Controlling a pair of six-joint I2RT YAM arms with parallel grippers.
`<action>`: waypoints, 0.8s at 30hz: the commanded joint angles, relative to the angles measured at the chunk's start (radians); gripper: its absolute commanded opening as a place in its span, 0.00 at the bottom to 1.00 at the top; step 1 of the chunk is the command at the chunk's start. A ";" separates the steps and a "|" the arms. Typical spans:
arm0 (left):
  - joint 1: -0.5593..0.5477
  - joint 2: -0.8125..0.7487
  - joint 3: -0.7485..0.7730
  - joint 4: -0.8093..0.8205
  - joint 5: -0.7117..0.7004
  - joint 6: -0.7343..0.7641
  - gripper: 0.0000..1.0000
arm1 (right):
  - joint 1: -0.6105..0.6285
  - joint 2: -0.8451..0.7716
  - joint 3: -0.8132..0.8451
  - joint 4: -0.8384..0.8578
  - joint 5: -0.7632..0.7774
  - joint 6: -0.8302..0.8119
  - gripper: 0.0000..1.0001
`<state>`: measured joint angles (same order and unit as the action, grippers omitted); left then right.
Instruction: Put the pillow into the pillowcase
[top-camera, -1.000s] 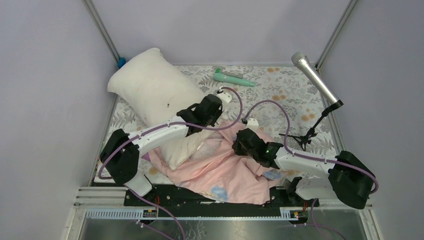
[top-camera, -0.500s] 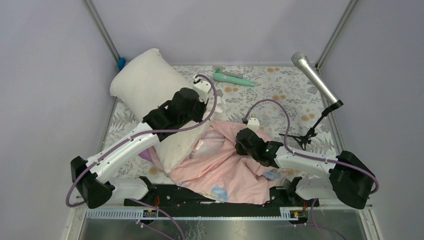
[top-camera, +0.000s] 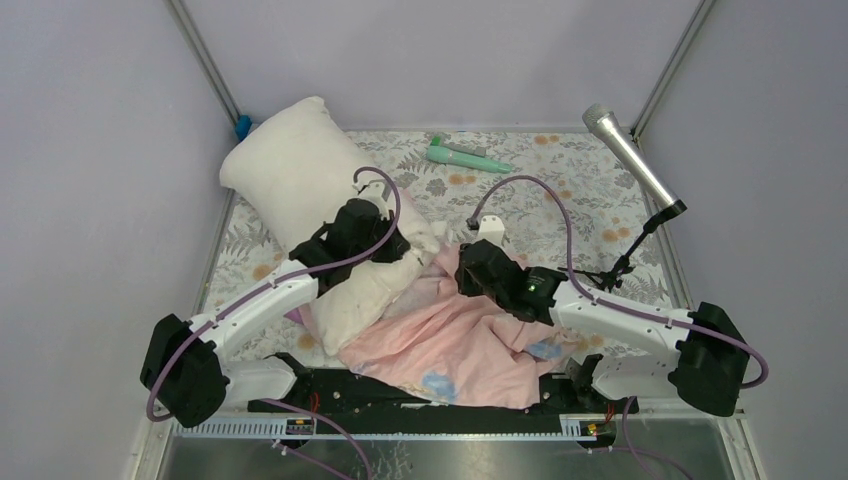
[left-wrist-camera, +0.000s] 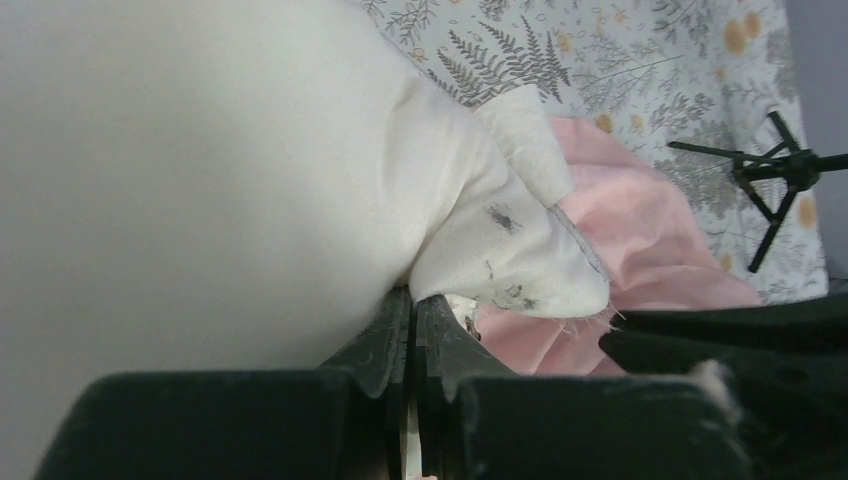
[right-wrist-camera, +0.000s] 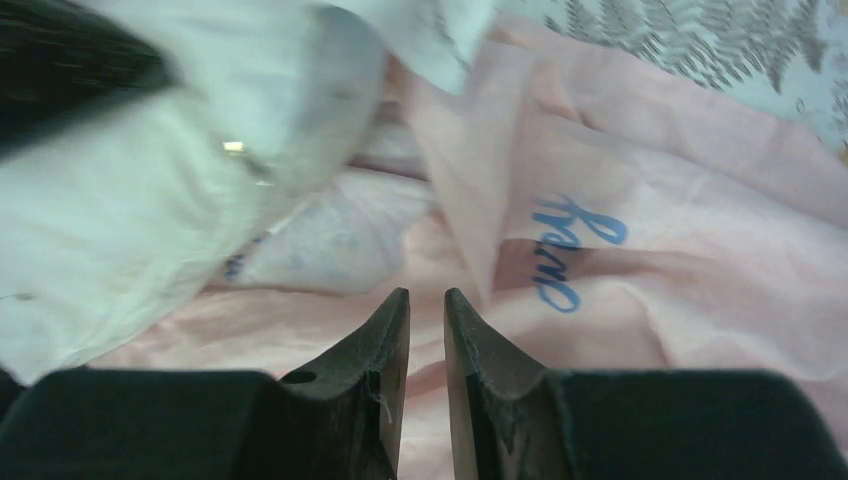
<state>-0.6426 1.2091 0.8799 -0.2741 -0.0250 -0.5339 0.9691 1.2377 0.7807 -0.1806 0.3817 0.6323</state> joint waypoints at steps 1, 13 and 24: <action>0.024 -0.016 -0.055 0.122 0.066 -0.119 0.00 | 0.079 0.025 0.145 -0.034 0.080 -0.052 0.25; 0.076 -0.020 -0.052 0.112 0.083 -0.136 0.00 | 0.114 0.226 0.119 0.065 0.106 -0.004 0.25; 0.089 -0.022 -0.037 0.100 0.122 -0.101 0.00 | 0.114 0.309 0.096 0.102 0.245 0.014 0.46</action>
<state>-0.5728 1.2091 0.8303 -0.1852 0.0971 -0.6609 1.0794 1.5299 0.8806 -0.1272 0.5346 0.6315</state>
